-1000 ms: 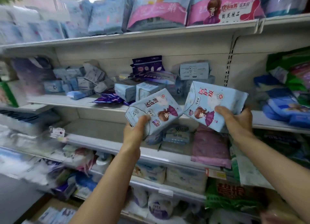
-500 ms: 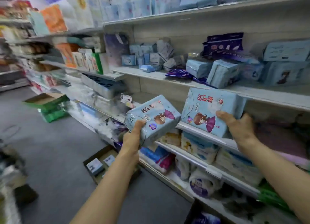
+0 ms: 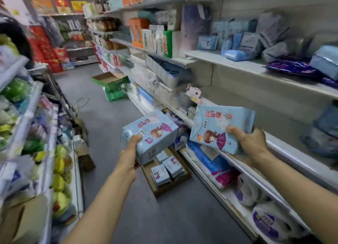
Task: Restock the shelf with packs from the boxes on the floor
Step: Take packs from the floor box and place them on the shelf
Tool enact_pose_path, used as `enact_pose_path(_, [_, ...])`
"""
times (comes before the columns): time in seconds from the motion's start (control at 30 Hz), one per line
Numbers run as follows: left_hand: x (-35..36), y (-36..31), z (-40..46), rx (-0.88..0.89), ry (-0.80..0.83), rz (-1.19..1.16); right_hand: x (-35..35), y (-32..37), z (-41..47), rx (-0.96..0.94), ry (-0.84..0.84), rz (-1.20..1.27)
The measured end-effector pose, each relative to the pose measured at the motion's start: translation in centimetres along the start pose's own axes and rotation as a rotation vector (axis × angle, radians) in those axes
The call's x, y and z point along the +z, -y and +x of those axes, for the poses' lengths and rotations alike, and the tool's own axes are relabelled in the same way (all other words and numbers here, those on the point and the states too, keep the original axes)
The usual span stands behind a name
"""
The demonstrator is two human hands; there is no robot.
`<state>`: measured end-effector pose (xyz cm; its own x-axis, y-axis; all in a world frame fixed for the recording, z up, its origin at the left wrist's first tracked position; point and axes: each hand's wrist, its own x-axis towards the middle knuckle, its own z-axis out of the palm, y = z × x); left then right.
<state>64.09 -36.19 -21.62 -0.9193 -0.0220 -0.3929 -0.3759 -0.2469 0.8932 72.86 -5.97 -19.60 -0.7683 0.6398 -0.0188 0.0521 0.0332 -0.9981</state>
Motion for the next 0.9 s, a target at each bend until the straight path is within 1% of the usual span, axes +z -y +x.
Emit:
enact_pose_path(0.23, [0.0, -1.0, 11.2, -0.078, -0.101, -0.092, 8.9, -3.2, 9.5, 0.061, 0.12, -0.023])
enact_pose_path(0.33, [0.6, -1.2, 16.9, -0.134, -0.155, -0.135, 12.9, -4.9, 14.5, 0.119, 0.157, -0.055])
enact_pose_path(0.5, [0.4, -0.2, 23.8, -0.214, -0.213, -0.177, 17.7, -7.6, 19.9, 0.181, 0.189, -0.059])
enact_pose_path(0.7, [-0.7, 1.9, 31.4, -0.36, -0.287, -0.199, 23.0, -12.9, 24.7, 0.333, 0.174, -0.148])
enact_pose_path(0.9, [-1.3, 4.3, 40.5, -0.513, -0.3, -0.201, 28.3, -18.1, 28.5, 0.439, 0.122, -0.156])
